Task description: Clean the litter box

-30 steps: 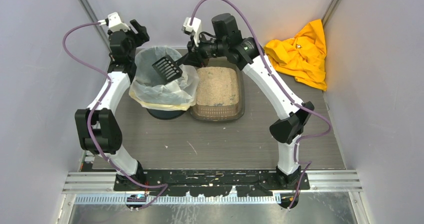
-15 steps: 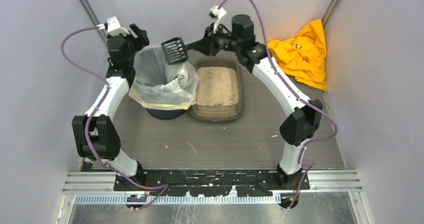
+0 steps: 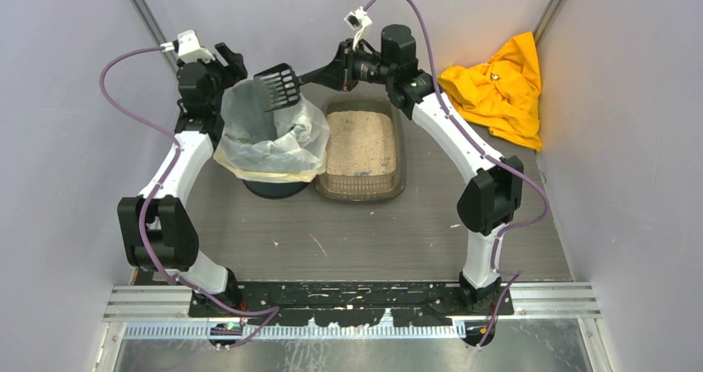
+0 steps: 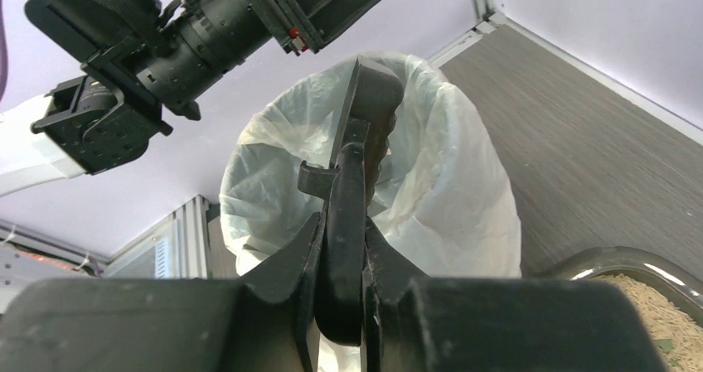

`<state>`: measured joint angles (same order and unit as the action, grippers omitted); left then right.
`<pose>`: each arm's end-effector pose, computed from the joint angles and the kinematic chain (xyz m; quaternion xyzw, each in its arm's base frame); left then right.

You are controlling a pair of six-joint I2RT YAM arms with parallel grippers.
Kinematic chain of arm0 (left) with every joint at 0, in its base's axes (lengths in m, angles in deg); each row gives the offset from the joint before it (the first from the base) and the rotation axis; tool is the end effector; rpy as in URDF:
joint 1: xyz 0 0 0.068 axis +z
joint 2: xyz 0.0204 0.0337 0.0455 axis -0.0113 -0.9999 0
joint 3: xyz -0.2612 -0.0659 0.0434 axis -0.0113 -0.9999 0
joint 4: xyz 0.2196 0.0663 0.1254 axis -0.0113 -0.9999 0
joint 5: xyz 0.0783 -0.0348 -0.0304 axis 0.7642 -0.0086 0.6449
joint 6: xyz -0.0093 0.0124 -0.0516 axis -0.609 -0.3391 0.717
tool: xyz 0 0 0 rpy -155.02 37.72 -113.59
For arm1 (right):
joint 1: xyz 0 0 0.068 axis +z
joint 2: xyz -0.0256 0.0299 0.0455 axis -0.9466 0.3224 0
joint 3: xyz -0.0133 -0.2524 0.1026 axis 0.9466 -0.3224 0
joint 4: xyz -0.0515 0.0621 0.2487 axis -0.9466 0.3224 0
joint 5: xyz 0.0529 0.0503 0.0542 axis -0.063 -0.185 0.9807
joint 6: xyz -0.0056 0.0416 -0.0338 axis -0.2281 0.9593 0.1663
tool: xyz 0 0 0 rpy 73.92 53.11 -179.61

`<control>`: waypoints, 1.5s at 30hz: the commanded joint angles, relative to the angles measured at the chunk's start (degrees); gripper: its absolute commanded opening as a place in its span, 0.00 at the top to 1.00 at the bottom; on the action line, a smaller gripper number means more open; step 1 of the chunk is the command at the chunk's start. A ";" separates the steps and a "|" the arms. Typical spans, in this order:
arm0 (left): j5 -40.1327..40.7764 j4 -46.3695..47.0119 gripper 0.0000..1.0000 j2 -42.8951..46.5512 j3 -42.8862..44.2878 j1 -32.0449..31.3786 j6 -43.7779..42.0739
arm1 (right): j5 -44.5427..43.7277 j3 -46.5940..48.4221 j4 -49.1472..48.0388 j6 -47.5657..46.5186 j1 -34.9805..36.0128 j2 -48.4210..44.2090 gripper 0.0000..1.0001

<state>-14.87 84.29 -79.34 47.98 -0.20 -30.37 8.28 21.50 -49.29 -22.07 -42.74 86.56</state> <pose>0.3758 -0.0023 0.3766 -0.1512 0.6710 -0.1030 0.7185 0.3866 0.2355 0.4211 -0.2839 0.6704 0.4893 0.4801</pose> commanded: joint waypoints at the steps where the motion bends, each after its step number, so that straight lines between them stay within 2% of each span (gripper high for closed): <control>1: -0.05 2.35 0.26 1.99 0.03 0.40 -0.81 | 4.76 3.91 -0.09 -1.04 0.73 -0.47 0.99; 7: -0.19 2.05 0.26 2.39 -0.47 0.40 -0.77 | 4.63 3.96 9.94 -6.17 1.65 1.86 0.99; 14: -0.32 1.56 0.26 3.14 -1.12 0.40 -0.78 | -8.15 8.01 23.03 -6.38 0.83 6.98 0.99; 18: -0.36 1.55 0.26 2.72 -0.57 0.40 -0.79 | -10.72 8.45 21.32 -3.36 -0.47 7.29 0.99; 23: -0.62 1.82 0.26 2.15 -0.24 0.40 -0.61 | -5.23 7.71 15.76 -2.02 -0.55 5.64 0.99; 29: -0.60 1.73 0.26 1.92 -0.71 0.40 -0.52 | 5.65 4.36 -1.49 3.72 -0.32 1.21 0.99; 32: -0.61 1.80 0.26 1.76 -0.65 0.40 -0.43 | 7.74 1.91 -14.36 10.17 -0.34 -0.50 0.99; 34: -0.62 1.82 0.26 1.65 -0.35 0.40 -0.36 | 8.56 2.57 -18.01 13.18 -0.42 -0.05 0.99; 37: -0.71 1.42 0.26 1.56 0.63 0.40 -0.11 | 8.73 3.55 -16.74 13.20 -0.36 0.77 0.99; 42: -0.75 -2.48 0.26 2.55 3.35 0.45 -0.52 | 5.02 4.57 -0.45 -0.24 -0.45 -0.20 0.99; 45: -2.62 -4.60 0.26 3.44 4.15 0.58 -0.52 | 4.16 2.07 0.60 -3.51 -0.42 -0.32 0.99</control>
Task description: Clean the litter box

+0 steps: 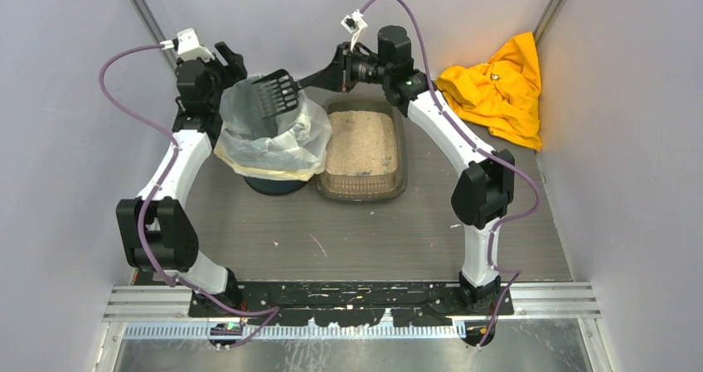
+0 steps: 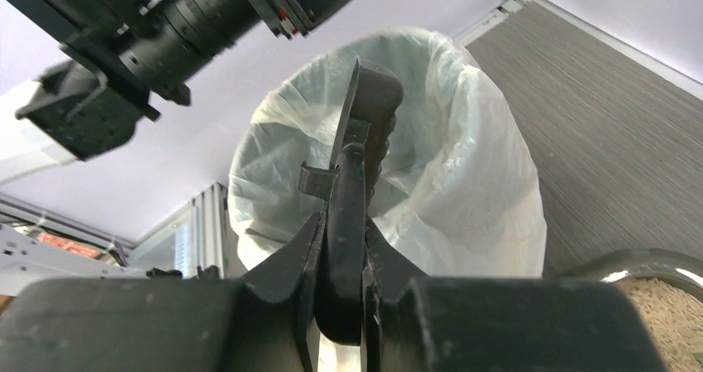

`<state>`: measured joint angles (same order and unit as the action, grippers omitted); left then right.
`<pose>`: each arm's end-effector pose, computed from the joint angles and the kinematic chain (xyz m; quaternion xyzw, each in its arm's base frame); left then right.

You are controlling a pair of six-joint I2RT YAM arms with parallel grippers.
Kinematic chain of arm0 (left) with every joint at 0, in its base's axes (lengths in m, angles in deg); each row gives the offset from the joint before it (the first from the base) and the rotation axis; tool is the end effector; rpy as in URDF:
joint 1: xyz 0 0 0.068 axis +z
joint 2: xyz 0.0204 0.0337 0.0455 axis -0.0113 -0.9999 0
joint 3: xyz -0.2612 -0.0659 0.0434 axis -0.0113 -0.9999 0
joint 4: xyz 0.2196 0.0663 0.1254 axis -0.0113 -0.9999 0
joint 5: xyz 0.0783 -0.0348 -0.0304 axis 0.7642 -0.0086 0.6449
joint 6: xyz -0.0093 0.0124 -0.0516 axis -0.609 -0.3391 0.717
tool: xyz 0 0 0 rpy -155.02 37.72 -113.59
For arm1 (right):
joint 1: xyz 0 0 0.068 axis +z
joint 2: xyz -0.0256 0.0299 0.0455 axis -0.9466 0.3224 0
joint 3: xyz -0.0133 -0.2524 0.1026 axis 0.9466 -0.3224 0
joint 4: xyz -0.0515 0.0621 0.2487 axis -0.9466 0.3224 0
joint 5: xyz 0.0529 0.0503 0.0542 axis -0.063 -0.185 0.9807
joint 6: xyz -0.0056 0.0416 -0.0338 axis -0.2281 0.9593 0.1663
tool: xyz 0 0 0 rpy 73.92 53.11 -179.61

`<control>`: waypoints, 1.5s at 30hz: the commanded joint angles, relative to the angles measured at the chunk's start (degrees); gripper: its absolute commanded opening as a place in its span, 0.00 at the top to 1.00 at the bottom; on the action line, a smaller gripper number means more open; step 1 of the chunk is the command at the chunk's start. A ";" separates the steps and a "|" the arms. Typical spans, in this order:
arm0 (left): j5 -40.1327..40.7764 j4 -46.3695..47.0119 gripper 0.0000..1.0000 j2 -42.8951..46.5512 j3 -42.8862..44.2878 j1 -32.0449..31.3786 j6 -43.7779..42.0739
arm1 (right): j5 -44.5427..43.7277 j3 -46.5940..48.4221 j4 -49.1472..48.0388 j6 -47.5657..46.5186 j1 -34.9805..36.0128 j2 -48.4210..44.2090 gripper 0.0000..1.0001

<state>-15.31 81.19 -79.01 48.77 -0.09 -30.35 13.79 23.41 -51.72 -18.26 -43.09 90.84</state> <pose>0.3746 -0.0018 0.3777 -0.1509 0.6838 -0.1023 0.7066 0.4032 0.2441 0.4041 -0.2894 0.6659 0.5281 0.4404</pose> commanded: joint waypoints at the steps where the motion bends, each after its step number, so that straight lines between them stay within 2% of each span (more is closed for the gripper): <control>1: -2.82 -1.55 0.26 3.36 3.22 0.47 -0.43 | -1.30 -1.51 1.44 -7.49 0.02 -4.58 0.99; 4: -4.61 -1.32 0.26 3.98 2.78 0.47 1.02 | -1.80 -5.43 -2.06 -10.48 0.67 -4.99 0.99; 9: -8.50 -2.01 0.26 6.03 1.58 0.47 2.37 | -6.02 -8.63 1.58 -24.00 3.01 -5.23 0.99; 12: -11.18 -2.08 0.26 7.72 -1.09 0.47 6.50 | -9.70 -10.31 3.50 -32.33 4.52 -5.11 0.99; 17: -16.26 -2.37 0.25 15.08 -10.63 0.47 14.12 | -21.59 -11.80 7.21 -47.40 9.73 -5.03 0.99; 19: -15.59 -3.56 0.25 19.48 -15.08 0.47 13.98 | -28.58 -12.48 7.23 -51.66 12.61 -5.28 0.99; 23: -12.80 -3.14 0.24 27.33 -21.79 0.47 10.67 | -41.87 -14.01 -0.37 -56.28 17.98 -5.73 0.99; 28: -11.27 -6.28 0.23 31.63 -23.92 0.47 6.77 | -47.90 -12.76 -9.87 -57.82 21.64 -3.25 0.99; 32: -11.02 -7.56 0.23 33.32 -24.79 0.47 6.23 | -51.09 -13.85 -13.56 -59.49 24.56 -4.34 0.99; 39: -16.96 -5.23 0.23 35.80 -26.44 0.47 13.36 | -50.27 -15.82 -11.88 -57.52 26.25 -11.48 0.99; 45: -16.87 -4.66 0.23 37.20 -28.11 0.47 13.01 | -46.35 -14.22 -5.41 -52.32 25.33 -16.63 0.99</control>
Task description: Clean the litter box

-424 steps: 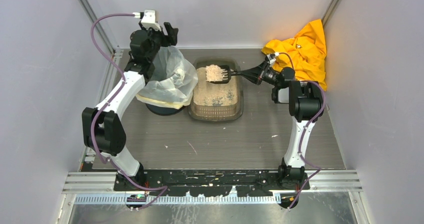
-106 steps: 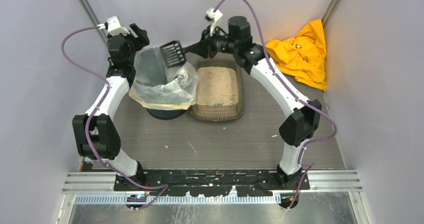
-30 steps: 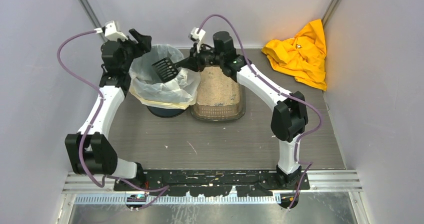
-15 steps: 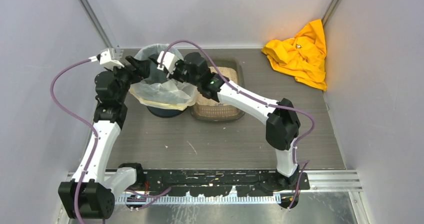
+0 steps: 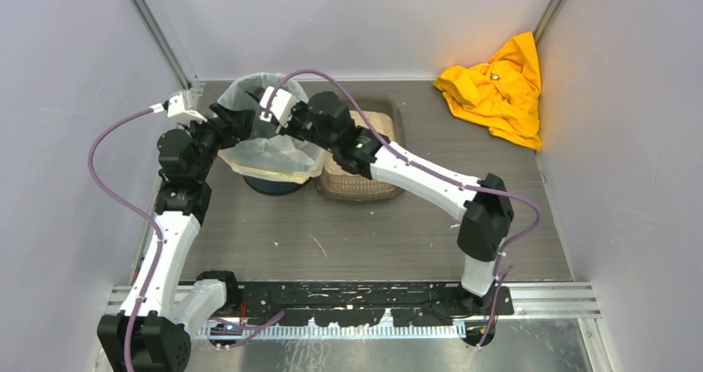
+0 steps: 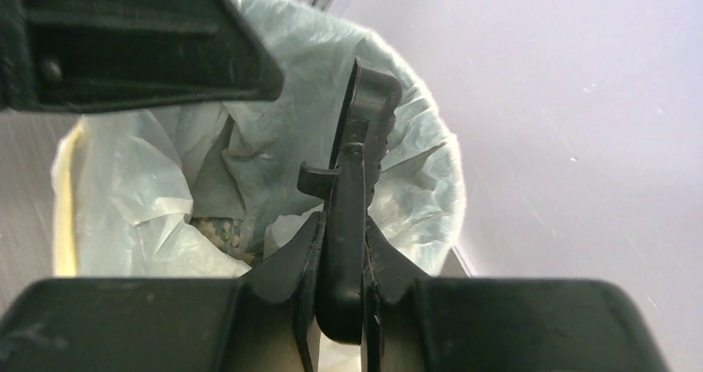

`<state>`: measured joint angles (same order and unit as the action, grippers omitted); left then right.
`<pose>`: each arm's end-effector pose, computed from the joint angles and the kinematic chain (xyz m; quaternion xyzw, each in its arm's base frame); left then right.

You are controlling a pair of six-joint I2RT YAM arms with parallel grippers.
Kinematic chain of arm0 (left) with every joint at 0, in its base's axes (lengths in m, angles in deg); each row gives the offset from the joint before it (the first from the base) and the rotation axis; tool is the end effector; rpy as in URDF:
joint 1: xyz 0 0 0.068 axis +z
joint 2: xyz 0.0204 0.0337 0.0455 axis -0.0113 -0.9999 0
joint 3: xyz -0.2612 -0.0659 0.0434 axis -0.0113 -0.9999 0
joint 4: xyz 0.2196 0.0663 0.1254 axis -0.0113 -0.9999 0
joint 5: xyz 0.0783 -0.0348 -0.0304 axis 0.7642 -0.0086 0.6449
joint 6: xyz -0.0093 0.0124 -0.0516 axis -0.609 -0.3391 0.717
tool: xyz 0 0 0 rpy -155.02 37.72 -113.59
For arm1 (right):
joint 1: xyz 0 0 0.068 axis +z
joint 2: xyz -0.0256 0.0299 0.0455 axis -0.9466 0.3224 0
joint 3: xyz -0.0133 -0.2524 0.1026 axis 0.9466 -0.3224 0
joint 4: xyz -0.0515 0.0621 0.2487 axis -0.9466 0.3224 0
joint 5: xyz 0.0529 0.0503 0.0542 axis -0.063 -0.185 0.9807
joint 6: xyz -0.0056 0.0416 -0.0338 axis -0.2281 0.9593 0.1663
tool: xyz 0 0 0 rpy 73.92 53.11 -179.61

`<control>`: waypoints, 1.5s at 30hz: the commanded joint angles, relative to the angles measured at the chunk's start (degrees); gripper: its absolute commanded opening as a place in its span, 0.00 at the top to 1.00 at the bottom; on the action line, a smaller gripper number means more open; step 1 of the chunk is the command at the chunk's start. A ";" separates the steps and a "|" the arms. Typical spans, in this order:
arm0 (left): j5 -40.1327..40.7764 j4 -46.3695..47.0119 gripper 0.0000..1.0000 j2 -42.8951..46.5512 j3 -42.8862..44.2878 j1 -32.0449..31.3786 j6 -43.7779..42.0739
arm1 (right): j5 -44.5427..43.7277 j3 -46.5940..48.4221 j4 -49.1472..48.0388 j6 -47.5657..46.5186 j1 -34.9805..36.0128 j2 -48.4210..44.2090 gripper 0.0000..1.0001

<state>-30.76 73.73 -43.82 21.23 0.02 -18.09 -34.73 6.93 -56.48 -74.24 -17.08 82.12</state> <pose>0.2212 -0.0090 0.3594 -0.1302 0.6869 -0.2664 0.6635 0.2642 0.3620 0.3771 -0.5023 0.5589 0.1042 0.6515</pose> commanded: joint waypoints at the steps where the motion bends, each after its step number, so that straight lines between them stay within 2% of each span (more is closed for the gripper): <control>1: -1.19 2.84 0.23 2.08 -0.70 0.36 0.75 | 2.17 2.05 -0.34 3.91 -0.81 -8.80 0.99; 3: -0.81 3.88 0.24 1.78 -1.29 0.36 1.09 | 4.81 1.55 0.25 4.01 -1.02 -10.65 0.99; 8: -0.28 5.11 0.24 1.70 -2.44 0.36 1.25 | 4.72 -2.99 -1.09 4.06 -1.11 -13.30 0.99; 11: 0.66 4.11 0.24 2.77 -2.55 0.36 0.12 | 4.67 -10.33 -4.27 7.29 -1.20 -12.99 0.99; 15: 0.26 3.02 0.24 4.29 -2.89 0.25 -0.12 | 6.01 -21.05 -12.41 15.22 -1.11 -8.94 0.99; 19: 0.14 2.91 0.24 4.95 -3.82 -0.66 -0.41 | 4.55 -26.40 -17.86 19.28 -1.02 -3.56 0.99; 22: 0.63 3.01 0.24 4.85 -3.62 -0.86 -0.62 | 3.51 -24.03 -16.36 17.98 -1.17 -4.38 0.99; 27: 0.27 3.46 0.24 4.53 -2.72 -0.87 -0.42 | 4.60 -13.93 -10.12 13.45 -2.21 -5.20 0.99; 35: 1.91 2.59 0.24 4.69 -3.66 -0.87 -0.95 | 10.95 -5.10 -8.69 14.77 -5.84 -9.70 0.99; 39: 2.03 2.55 0.24 4.06 -3.68 -0.87 -0.30 | 16.34 -5.14 -11.07 21.32 -10.06 -11.87 0.99; 45: 3.14 2.18 0.23 3.94 -3.85 -0.87 0.44 | 29.34 -10.17 -20.81 41.72 -18.64 -14.74 0.99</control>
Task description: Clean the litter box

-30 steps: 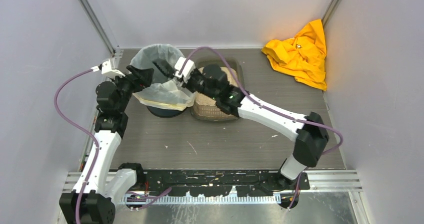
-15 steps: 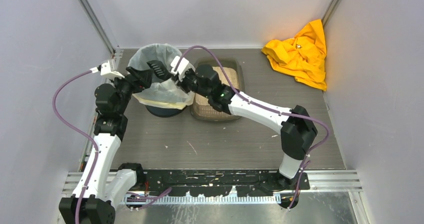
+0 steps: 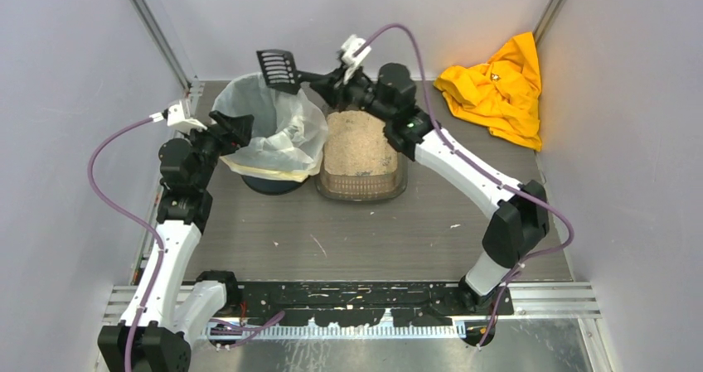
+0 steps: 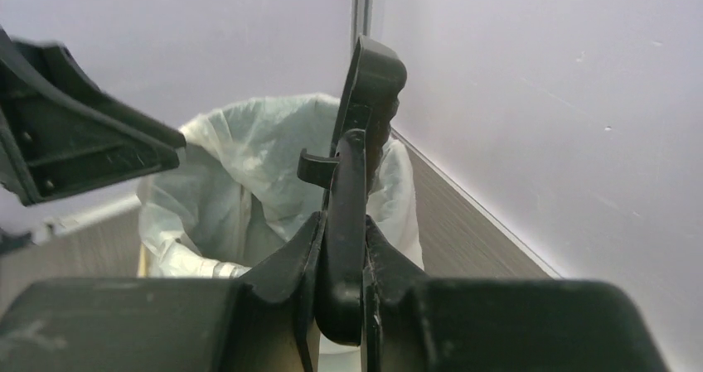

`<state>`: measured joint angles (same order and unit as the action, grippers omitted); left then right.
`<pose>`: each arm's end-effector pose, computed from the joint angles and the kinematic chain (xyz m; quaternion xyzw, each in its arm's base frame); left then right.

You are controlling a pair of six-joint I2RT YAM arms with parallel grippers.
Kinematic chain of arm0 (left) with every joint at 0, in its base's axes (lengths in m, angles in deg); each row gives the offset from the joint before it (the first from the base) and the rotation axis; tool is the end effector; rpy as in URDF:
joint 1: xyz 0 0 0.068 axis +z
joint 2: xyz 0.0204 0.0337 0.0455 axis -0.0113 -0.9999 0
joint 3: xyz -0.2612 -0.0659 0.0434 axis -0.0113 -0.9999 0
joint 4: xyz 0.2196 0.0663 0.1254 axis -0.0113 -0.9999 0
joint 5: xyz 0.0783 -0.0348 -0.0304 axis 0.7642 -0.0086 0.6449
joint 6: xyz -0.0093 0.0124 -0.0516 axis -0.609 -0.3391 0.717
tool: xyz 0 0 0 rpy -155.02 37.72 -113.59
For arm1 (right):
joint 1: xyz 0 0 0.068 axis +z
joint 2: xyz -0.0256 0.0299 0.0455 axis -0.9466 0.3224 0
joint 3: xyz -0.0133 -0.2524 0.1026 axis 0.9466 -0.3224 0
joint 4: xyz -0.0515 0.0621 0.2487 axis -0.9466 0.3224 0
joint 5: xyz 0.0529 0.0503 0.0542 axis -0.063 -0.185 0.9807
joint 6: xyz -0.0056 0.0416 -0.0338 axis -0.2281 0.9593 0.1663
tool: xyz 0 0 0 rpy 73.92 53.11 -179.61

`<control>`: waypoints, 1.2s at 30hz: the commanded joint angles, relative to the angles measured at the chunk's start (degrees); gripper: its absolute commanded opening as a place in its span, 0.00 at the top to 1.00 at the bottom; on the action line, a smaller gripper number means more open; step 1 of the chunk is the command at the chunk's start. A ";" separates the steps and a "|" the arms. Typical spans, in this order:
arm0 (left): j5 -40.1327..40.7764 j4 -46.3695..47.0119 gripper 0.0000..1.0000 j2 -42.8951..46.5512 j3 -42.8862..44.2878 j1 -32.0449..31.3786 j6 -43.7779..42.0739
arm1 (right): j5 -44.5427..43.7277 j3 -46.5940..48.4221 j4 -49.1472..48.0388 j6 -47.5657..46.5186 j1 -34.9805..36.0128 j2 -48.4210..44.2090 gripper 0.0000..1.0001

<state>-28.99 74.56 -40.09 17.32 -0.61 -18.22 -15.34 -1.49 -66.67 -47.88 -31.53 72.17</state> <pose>0.2079 -0.0100 0.3491 -0.1351 0.6818 -0.2601 0.6702 0.3028 0.2641 0.4140 -0.3578 0.5798 0.3020 0.6668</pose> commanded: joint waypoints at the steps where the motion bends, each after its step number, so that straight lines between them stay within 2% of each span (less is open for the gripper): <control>1: 1.55 1.35 0.23 0.00 0.06 -0.24 1.02 | 11.15 -2.77 -12.89 19.23 -5.37 -5.16 0.99; 6: 2.24 0.57 0.20 -1.15 0.28 -0.33 4.55 | 13.07 -7.05 -22.54 37.68 -11.42 -6.98 0.99; 10: 1.41 1.21 0.18 -0.75 -0.17 -0.56 5.65 | 8.05 -16.67 -32.77 47.75 -17.43 -11.27 0.99; 14: -1.00 2.15 0.01 -0.59 0.36 -1.30 7.17 | 0.66 -27.54 -33.40 47.68 -22.52 -17.54 0.99; 19: -7.10 7.29 0.00 -0.17 0.44 -1.31 9.87 | -0.53 -37.34 -30.12 47.29 -26.74 -22.36 0.99; 23: -8.88 16.51 0.00 1.60 -4.33 -1.30 11.50 | 0.63 -42.78 -27.53 46.48 -26.92 -24.01 0.99; 29: -13.29 13.66 0.04 1.70 -2.75 -1.45 10.80 | -0.17 -50.09 -26.12 44.66 -26.22 -18.59 0.99; 30: -13.26 12.76 0.04 2.11 -2.37 -1.47 10.27 | -0.21 -50.54 -25.65 43.46 -25.76 -17.14 0.97; 32: -12.39 10.43 0.04 3.13 -1.78 -1.39 9.04 | -0.51 -50.99 -24.94 41.94 -24.93 -14.56 0.87; 36: -11.42 7.13 0.04 4.83 -1.21 -1.39 7.85 | -1.61 -50.98 -24.85 42.02 -23.87 -10.58 0.53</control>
<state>-39.79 82.96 -37.75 12.92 -1.77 -8.30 -15.41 -53.05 -89.44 -4.08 -56.56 59.83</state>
